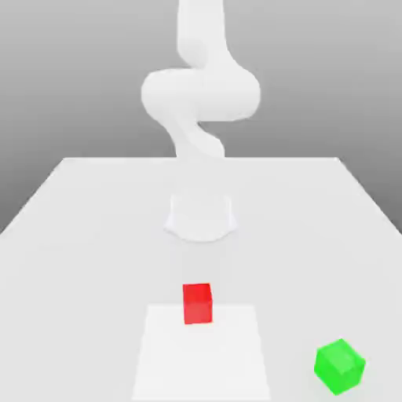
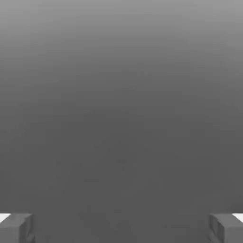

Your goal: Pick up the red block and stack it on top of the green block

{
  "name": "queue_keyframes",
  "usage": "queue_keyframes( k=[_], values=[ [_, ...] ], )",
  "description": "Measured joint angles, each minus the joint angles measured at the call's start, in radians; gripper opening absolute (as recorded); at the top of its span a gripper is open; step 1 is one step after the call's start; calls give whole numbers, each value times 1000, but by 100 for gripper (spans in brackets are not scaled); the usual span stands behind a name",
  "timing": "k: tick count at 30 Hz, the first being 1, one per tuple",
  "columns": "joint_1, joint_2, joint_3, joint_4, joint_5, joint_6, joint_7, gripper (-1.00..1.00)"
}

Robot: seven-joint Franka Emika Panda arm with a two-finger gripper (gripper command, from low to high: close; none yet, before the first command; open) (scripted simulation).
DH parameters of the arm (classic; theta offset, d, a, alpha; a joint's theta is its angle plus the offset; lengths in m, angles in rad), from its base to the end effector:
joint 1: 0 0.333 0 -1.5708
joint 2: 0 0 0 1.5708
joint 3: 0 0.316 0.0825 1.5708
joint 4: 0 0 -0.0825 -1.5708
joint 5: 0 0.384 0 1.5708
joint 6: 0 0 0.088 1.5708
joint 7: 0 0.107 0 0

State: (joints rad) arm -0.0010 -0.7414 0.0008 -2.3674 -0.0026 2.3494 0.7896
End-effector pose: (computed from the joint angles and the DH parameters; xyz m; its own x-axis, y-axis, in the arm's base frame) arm 0.3722 0.0000 0.6610 0.5276 -0.7087 0.4683 -0.5324 -0.7055 -0.4678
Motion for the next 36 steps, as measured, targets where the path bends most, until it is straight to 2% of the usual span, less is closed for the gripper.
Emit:
queue_keyframes(
  k=[16, 19, 23, 24, 31, 36],
  values=[
    [6, 506, -27, -531, -14, 411, -88, 0],
    [8, 707, -28, -568, -3, 567, -108, 0],
    [-5, 871, -12, -556, 16, 705, -124, 0],
    [-9, 901, -8, -553, 16, 731, -125, -100],
    [-11, 905, -5, -552, 12, 734, -121, -100],
    [-15, 749, -5, -574, 1, 600, -113, -100]
  ],
)
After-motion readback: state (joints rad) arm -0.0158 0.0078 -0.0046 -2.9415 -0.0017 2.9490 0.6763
